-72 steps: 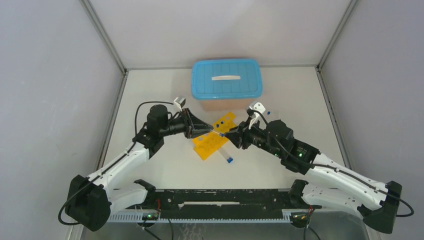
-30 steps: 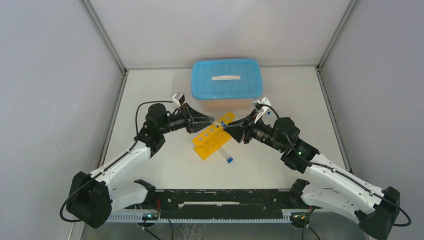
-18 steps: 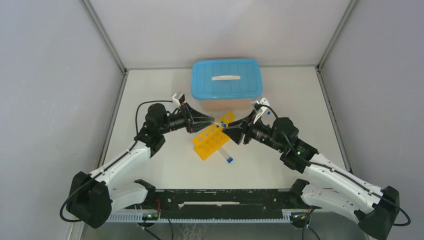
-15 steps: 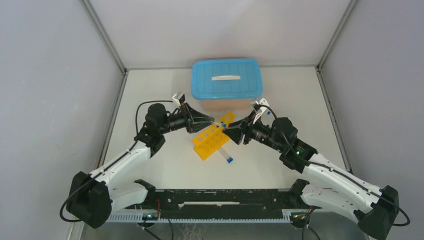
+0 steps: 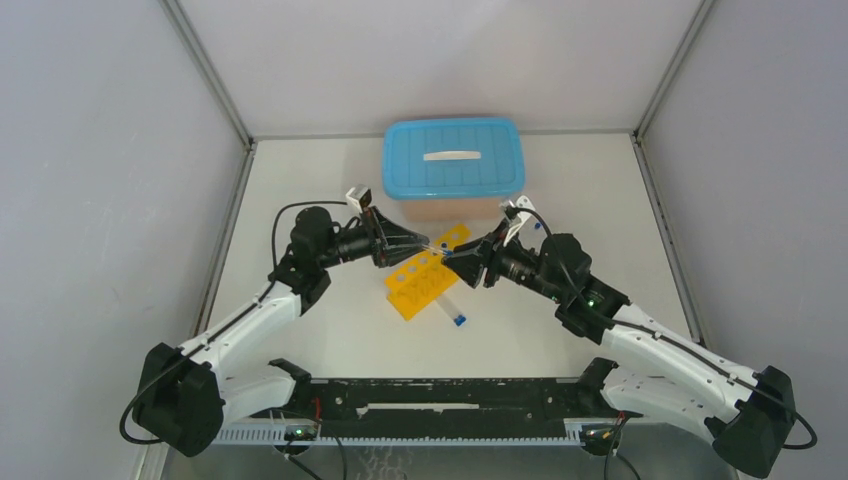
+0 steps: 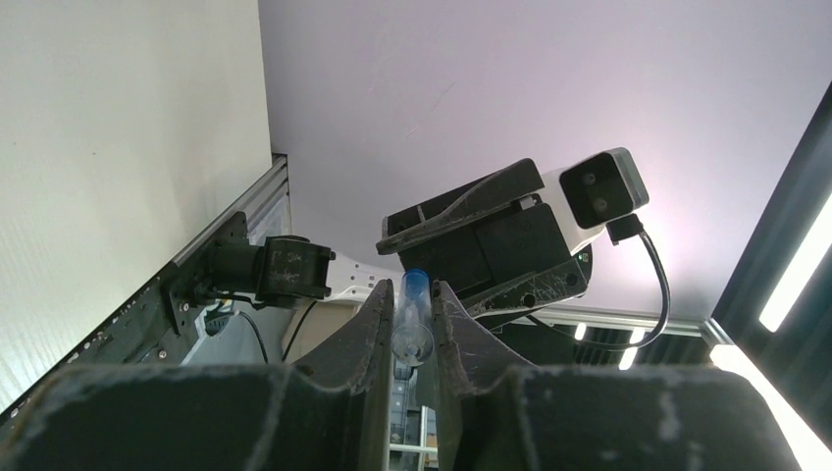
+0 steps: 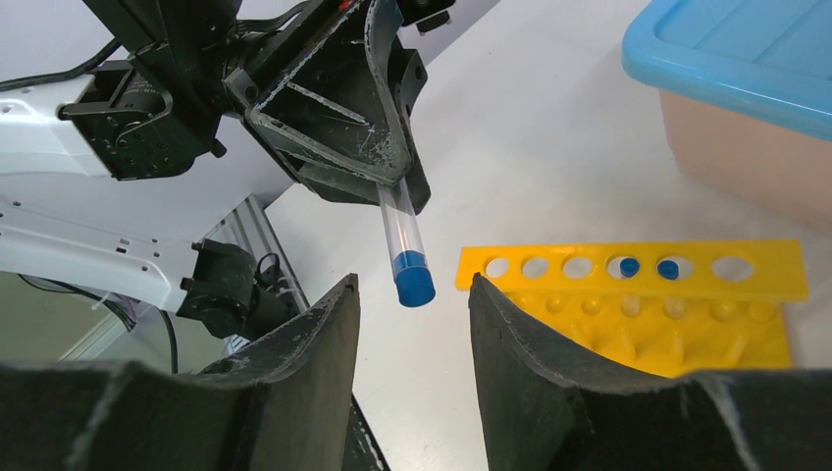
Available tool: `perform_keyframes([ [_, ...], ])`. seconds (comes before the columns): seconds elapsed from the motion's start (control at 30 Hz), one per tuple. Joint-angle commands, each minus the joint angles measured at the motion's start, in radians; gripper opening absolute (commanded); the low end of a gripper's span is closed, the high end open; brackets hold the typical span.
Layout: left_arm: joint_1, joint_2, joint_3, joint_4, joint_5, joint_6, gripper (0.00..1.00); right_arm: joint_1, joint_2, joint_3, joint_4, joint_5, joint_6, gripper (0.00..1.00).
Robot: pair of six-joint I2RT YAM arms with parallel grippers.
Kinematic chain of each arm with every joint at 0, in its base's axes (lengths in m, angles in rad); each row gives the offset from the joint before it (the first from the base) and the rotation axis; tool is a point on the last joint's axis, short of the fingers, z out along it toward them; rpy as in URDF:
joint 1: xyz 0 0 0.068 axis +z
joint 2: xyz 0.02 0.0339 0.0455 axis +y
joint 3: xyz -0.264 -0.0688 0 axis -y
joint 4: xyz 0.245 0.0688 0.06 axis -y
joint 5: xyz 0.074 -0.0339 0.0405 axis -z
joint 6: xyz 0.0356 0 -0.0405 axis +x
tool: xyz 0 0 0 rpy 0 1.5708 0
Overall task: Organize the chemistry lab equipment
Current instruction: Pick up the test tube at the center of the board.
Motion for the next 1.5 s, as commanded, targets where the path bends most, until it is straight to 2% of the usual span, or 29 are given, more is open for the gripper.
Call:
perform_keyframes([
  [0.0, 0.000, -0.005, 0.056, 0.060, 0.029, -0.012, 0.20, -0.009, 0.000, 0.007, 0.066, -0.011, 0.017, 0.52],
  [0.67, -0.002, 0.020, 0.060, 0.098, 0.041, -0.034, 0.20, -0.025, 0.028, 0.007, 0.116, -0.045, 0.042, 0.47],
  [1.47, -0.016, 0.041, 0.068, 0.110, 0.037, -0.039, 0.20, -0.038, 0.048, 0.007, 0.140, -0.071, 0.055, 0.31],
])
